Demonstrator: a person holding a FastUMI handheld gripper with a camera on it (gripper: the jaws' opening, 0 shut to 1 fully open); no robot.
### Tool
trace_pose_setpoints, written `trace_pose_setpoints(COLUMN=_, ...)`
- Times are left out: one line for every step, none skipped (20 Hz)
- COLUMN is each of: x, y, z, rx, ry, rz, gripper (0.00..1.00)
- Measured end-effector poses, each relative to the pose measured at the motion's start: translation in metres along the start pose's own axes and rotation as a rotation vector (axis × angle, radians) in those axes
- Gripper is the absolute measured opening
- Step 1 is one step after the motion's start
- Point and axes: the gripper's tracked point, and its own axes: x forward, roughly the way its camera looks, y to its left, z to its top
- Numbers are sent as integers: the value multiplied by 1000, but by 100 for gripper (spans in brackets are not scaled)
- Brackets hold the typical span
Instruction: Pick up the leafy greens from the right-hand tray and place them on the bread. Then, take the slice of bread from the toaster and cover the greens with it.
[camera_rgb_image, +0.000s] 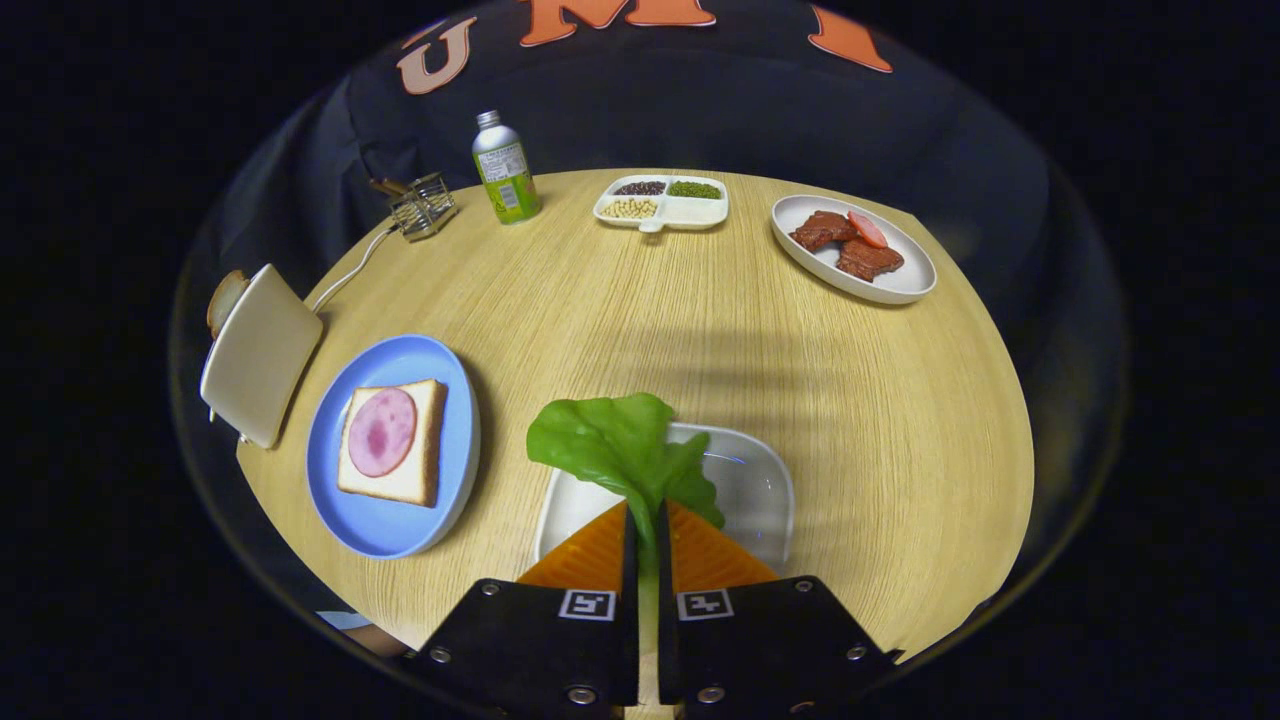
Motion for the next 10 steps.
trace_pose_setpoints(x=-4, y=3, z=5, rx=5, ry=-15, rz=4, gripper=8)
trace_pose_setpoints(x=-7, y=7, z=10, rx=12, ry=-30, rz=11, gripper=8)
trace_pose_setpoints(x=-11, y=13, z=13, rx=16, ry=-39, rz=21, gripper=8)
trace_pose_setpoints(x=-15, y=18, z=15, rx=8, ry=-39, rz=28, gripper=8)
trace_pose_setpoints(x=-17, y=22, z=16, rx=-2, ry=-42, rz=30, gripper=8)
trace_pose_setpoints(x=-20, y=29, z=19, rx=-10, ry=-49, rz=33, gripper=8)
trace_pose_setpoints(x=-21, y=36, z=23, rx=-17, ry=-55, rz=40, gripper=8)
trace_pose_setpoints(x=-23, y=42, z=26, rx=-20, ry=-62, rz=47, gripper=8)
trace_pose_setpoints(x=-24, y=50, z=30, rx=-25, ry=-66, rz=56, gripper=8)
trace_pose_setpoints(x=-26, y=56, z=32, rx=-30, ry=-71, rz=61, gripper=8)
